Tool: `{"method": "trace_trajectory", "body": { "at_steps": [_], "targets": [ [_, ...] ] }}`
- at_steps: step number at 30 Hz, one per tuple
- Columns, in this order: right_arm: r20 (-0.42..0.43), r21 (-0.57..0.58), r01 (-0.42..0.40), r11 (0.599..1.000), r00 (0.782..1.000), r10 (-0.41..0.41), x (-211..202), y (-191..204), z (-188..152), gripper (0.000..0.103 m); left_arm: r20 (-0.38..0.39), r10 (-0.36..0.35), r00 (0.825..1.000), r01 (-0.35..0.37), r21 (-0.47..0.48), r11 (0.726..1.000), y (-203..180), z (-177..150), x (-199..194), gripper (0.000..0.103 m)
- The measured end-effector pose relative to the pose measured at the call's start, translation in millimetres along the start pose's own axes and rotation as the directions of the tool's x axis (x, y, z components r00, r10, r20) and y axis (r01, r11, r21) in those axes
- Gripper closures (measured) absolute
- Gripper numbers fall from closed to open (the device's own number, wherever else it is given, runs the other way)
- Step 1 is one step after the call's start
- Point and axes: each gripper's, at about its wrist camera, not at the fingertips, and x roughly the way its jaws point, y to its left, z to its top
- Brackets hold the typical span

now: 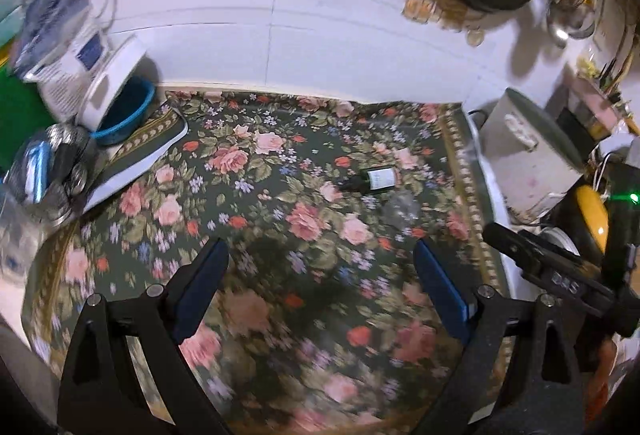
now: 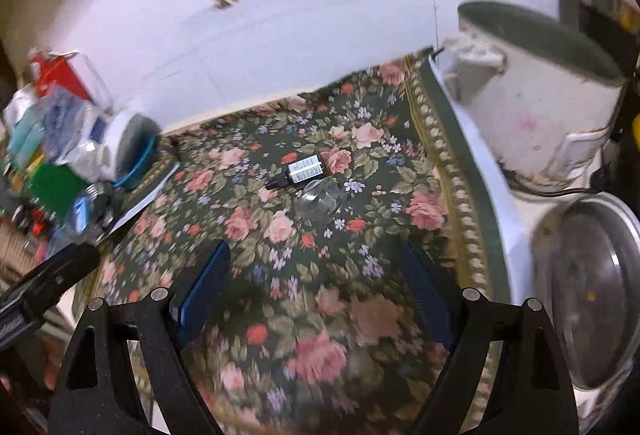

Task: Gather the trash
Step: 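Grasp the green glass bottle with the left tool while the right tool grasps the clear jar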

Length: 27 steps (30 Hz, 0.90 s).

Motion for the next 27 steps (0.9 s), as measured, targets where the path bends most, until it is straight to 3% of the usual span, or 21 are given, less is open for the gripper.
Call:
{"method": "trace_trajectory", "body": {
  "at_steps": [7,11,14,16,18,22,27],
  "targets": [
    [-0.114,0.118,0.101,0.988,0.99,-0.087,97,11,20,0.019,-0.085,-0.013,0.996,0.02,0.08,0.997,35,28,59,0.009],
    [-0.141,0.191,0.167,0.967,0.98,-0.141,130,4,22,0.023,-0.138,-0.025,0.99,0.04,0.105,0.994,43,37,93,0.009],
    [-0.182,0.224,0.181,0.958,0.973,-0.141,149,0,21,0.039,-0.169,-0.051,0.984,0.072,0.119,0.99,42,41,112,0.009],
    [-0.196,0.225,0.171,0.959,0.972,-0.127,155,-1,20,0.057,-0.191,-0.077,0.979,0.103,0.132,0.986,37,44,126,0.009],
    [-0.193,0.213,0.163,0.963,0.974,-0.122,152,-3,17,0.067,-0.217,-0.104,0.971,0.139,0.154,0.978,27,48,142,0.009],
    [-0.166,0.182,0.178,0.967,0.975,-0.149,135,-10,11,0.068,-0.289,-0.167,0.943,0.232,0.208,0.95,0,52,182,0.009],
    [-0.16,0.193,0.189,0.963,0.974,-0.159,113,-30,0,0.069,-0.345,-0.18,0.921,0.288,0.293,0.912,-42,61,231,0.009]
  ]
}}
